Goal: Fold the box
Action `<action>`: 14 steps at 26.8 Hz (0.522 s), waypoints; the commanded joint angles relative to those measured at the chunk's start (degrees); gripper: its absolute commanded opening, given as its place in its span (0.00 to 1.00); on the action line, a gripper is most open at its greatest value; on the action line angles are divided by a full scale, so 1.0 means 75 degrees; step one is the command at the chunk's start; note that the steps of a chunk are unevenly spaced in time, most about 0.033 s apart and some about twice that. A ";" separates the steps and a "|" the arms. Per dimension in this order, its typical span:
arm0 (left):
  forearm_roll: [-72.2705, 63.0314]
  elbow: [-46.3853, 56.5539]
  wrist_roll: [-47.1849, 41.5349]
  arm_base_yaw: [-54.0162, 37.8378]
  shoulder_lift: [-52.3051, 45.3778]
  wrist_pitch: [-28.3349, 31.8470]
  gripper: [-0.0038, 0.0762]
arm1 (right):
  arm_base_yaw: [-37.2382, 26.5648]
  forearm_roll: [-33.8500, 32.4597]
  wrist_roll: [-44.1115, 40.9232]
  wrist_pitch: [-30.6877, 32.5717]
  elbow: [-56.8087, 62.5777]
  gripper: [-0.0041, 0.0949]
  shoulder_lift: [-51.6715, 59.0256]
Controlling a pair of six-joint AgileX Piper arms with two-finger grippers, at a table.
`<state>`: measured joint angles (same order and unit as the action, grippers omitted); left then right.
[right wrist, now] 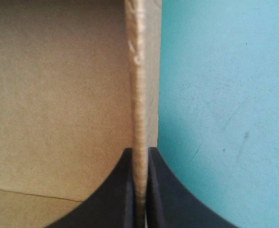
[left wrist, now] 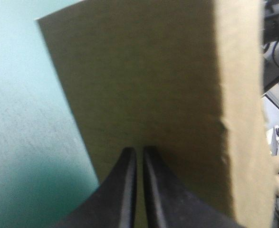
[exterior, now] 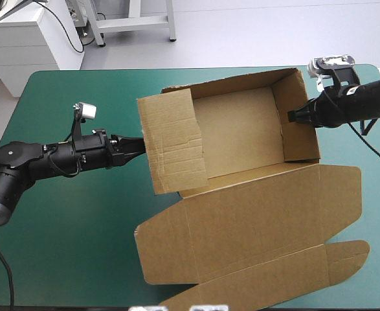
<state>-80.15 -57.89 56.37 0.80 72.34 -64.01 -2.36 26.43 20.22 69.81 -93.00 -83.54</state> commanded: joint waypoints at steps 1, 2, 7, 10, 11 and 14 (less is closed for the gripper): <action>-0.0709 -0.0631 -0.0035 0.0025 -0.0176 -0.0292 0.22 | 0.0008 0.0625 -0.0096 -0.0435 -0.0221 0.02 0.0307; -0.0710 -0.0720 -0.0035 0.0025 -0.0176 -0.0313 0.28 | 0.0025 0.0625 -0.0096 -0.0495 -0.0221 0.02 0.0307; -0.0575 -0.0788 -0.0064 0.0025 -0.0176 -0.0400 0.52 | 0.0438 0.0661 -0.0165 -0.0913 -0.0221 0.02 0.0307; -0.0595 -0.0788 -0.0025 0.0025 -0.0176 -0.0526 0.56 | 0.0695 0.0569 -0.0310 -0.1247 -0.0221 0.02 0.0307; -0.0628 -0.0788 -0.0025 0.0025 -0.0176 -0.0602 0.57 | 0.0776 0.0498 -0.0373 -0.1370 -0.0221 0.02 0.0307; -0.0656 -0.0788 -0.0025 0.0025 -0.0176 -0.0621 0.61 | 0.0960 0.0319 -0.0534 -0.1590 -0.0221 0.02 0.0307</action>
<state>-80.42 -61.97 56.19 0.80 72.34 -67.20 3.58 26.41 18.18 62.48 -93.00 -83.54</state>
